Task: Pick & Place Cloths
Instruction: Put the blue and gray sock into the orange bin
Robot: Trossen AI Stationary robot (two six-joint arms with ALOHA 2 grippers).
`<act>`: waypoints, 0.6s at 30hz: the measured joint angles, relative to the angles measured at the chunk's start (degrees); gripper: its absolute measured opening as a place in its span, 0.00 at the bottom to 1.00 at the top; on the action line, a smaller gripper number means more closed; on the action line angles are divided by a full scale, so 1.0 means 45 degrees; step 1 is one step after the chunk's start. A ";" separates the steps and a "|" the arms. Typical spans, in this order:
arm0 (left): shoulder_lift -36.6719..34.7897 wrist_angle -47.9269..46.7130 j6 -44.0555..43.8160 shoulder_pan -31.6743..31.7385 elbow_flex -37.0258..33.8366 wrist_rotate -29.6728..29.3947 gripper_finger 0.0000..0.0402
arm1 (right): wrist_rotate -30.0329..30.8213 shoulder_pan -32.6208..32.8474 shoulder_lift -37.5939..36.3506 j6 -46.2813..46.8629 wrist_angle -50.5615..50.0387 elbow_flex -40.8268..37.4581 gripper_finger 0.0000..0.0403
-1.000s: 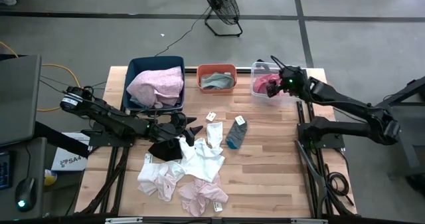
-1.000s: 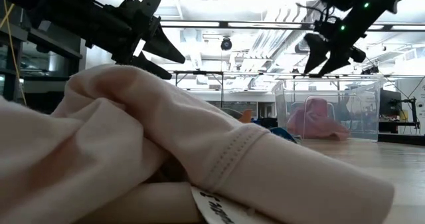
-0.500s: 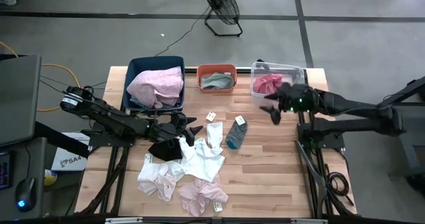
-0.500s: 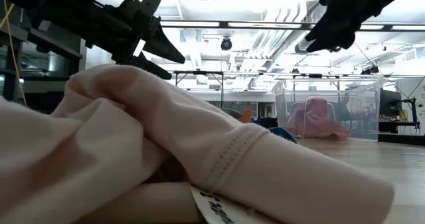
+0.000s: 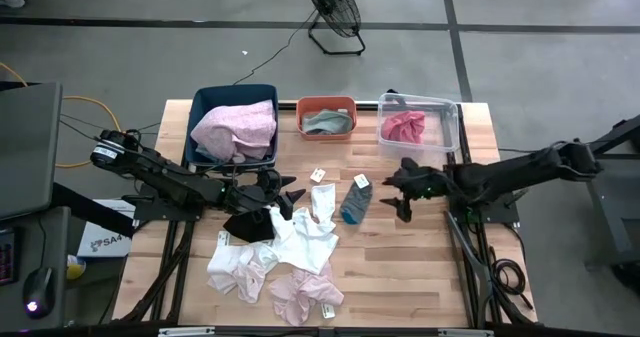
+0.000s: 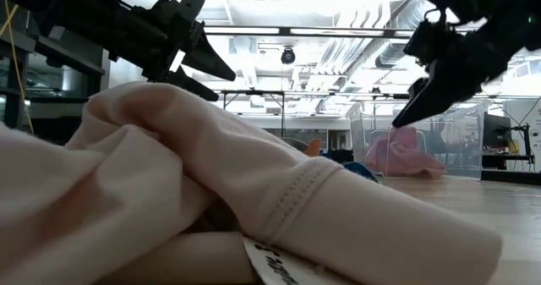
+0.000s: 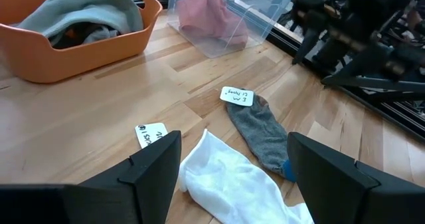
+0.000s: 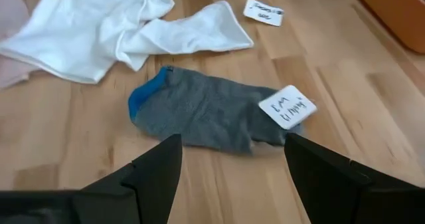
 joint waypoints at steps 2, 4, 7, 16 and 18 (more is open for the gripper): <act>0.0000 0.0000 0.0000 0.0000 -0.0002 0.0000 0.67 | 0.0103 0.0028 0.0660 -0.0526 0.1426 -0.0440 0.64; 0.0000 0.0000 0.0000 -0.0002 -0.0002 0.0000 0.67 | 0.0125 0.0023 0.1416 -0.1231 0.2747 -0.0706 0.64; 0.0000 -0.0005 0.0000 -0.0001 -0.0002 0.0000 0.67 | 0.0238 0.0023 0.2513 -0.1722 0.3886 -0.0764 0.64; 0.0000 -0.0005 0.0019 0.0000 0.0002 0.0000 0.67 | 0.0885 -0.0001 0.5235 -0.2359 0.7025 -0.0755 0.64; 0.0000 -0.0010 0.0023 -0.0002 -0.0002 0.0000 0.67 | 0.0870 -0.0001 0.5730 -0.2309 0.7508 -0.0750 0.64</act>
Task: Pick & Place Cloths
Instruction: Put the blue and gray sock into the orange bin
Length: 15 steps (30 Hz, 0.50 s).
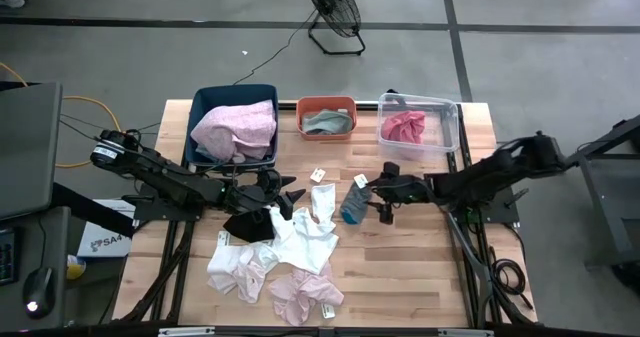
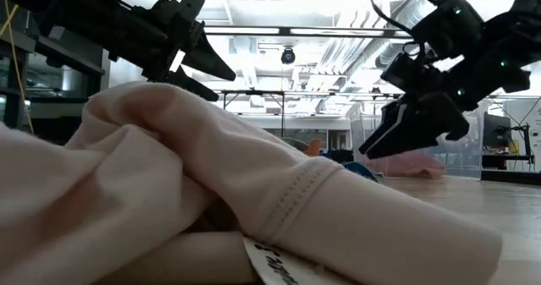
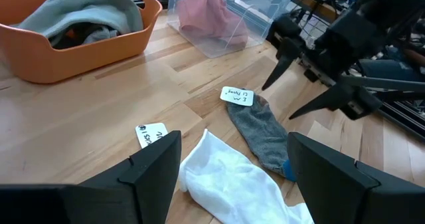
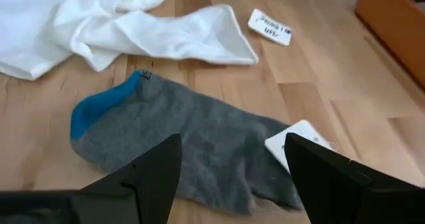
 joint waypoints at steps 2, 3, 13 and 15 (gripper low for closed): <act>0.0000 0.0005 0.0035 -0.0001 0.0002 0.0000 0.67 | -0.0023 0.0005 0.0453 0.0015 0.0344 0.0000 0.64; -0.0002 0.0002 0.0035 0.0003 0.0002 0.0000 0.67 | -0.0015 0.0005 0.0665 0.0017 0.0473 0.0000 0.64; 0.0000 0.0000 0.0031 -0.0001 0.0001 0.0000 0.67 | 0.0357 -0.0307 0.2470 0.0376 0.1151 0.0082 0.64; 0.0000 0.0005 0.0031 -0.0001 0.0004 0.0000 0.67 | 0.0322 -0.0417 0.2658 0.0603 0.1151 0.0087 0.64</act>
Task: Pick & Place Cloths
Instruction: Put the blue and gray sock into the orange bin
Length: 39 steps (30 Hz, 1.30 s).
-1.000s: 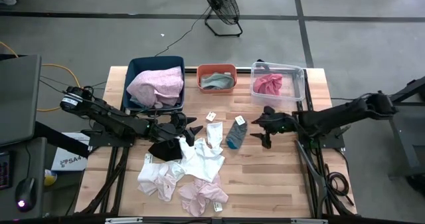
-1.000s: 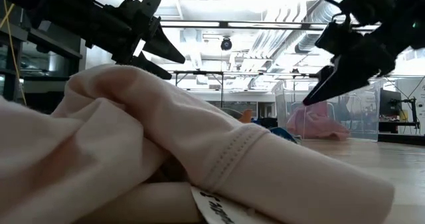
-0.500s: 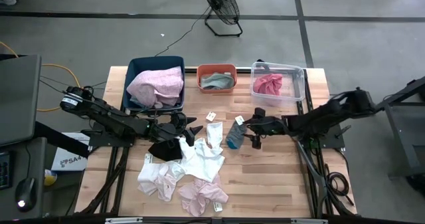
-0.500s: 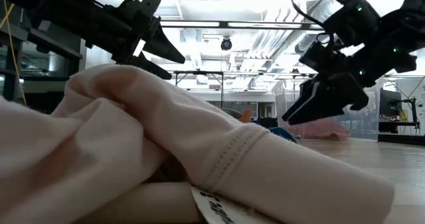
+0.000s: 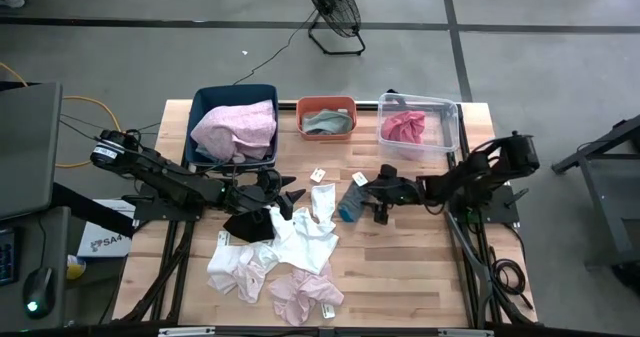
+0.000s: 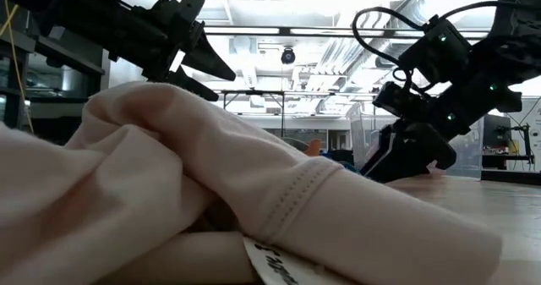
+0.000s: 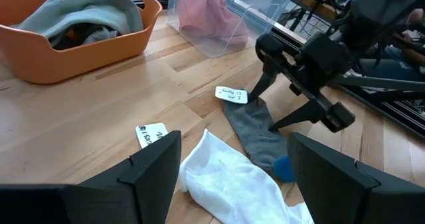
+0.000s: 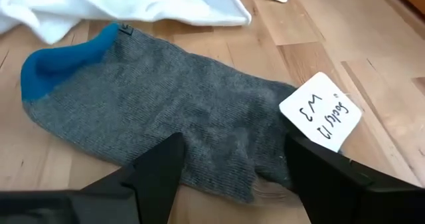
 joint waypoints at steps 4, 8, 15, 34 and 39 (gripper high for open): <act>0.0000 0.0000 0.0000 0.0002 0.0000 0.0000 0.67 | -0.0060 -0.0142 0.0231 0.0168 -0.0017 0.0015 0.64; 0.0000 0.0000 -0.0051 0.0000 -0.0002 0.0000 0.67 | -0.0064 -0.0132 0.0270 0.0116 -0.0103 0.0010 0.57; 0.0000 -0.0001 -0.0053 0.0001 -0.0002 0.0001 0.67 | 0.0022 -0.0132 0.0280 0.0086 -0.0259 -0.0004 0.29; 0.0000 0.1214 0.1832 0.0000 0.0010 0.1128 0.67 | -0.0443 0.0890 -0.2354 0.0268 -0.0693 -0.0058 0.01; 0.0000 0.2643 0.3801 0.0000 0.0052 0.1443 0.67 | -0.0414 0.1071 -0.3872 -0.0154 -0.0749 0.0121 0.01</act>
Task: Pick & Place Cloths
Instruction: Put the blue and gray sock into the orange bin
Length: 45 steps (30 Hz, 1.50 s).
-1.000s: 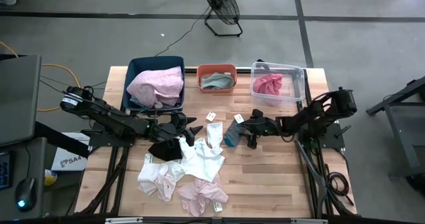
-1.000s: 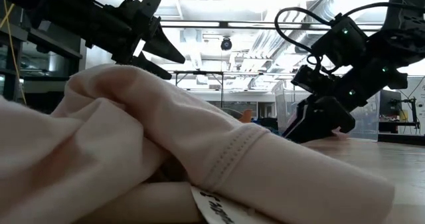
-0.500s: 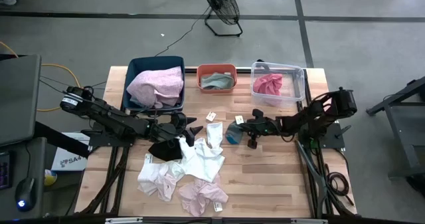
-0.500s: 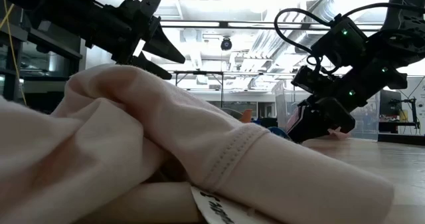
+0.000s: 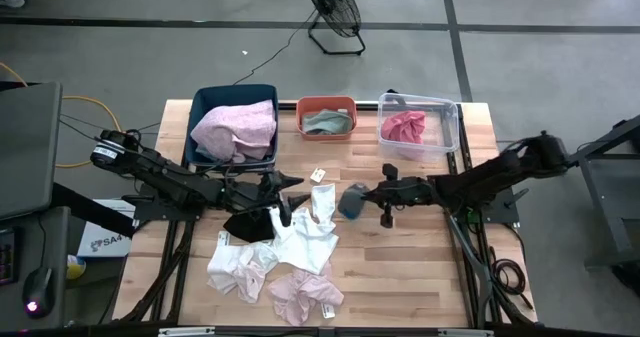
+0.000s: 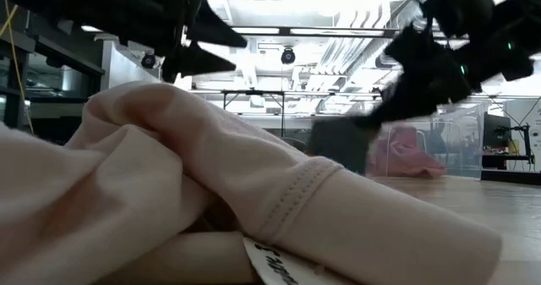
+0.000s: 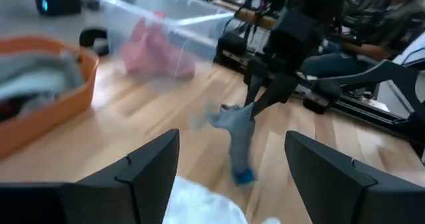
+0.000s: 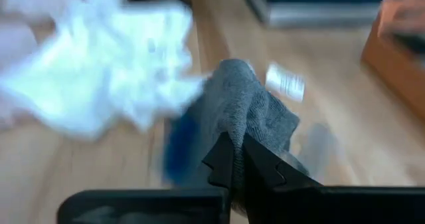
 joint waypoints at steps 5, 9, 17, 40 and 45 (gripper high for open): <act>0.0013 -0.0232 0.1345 0.0000 0.0851 -0.0007 0.67 | -0.0021 -0.0003 -0.0673 -0.0593 0.0014 0.0785 0.01; 0.0396 -0.0425 0.2732 0.0000 0.1616 -0.0324 0.67 | -0.0251 -0.0003 -0.0693 -0.1263 0.0031 0.1658 0.01; 0.1602 -0.0423 0.5535 0.0000 0.2836 -0.1364 0.69 | -0.0374 -0.0003 -0.0652 -0.1761 -0.1306 0.2873 0.01; 0.2918 -0.3349 0.4623 0.0005 0.4976 -0.0007 0.73 | -0.1220 0.0516 -0.0652 -0.2792 -0.0923 0.3279 0.01; 0.2914 -0.3333 0.3905 0.0000 0.4976 0.0393 0.50 | -0.0937 0.0420 -0.0652 -0.2818 -0.0616 0.3279 0.01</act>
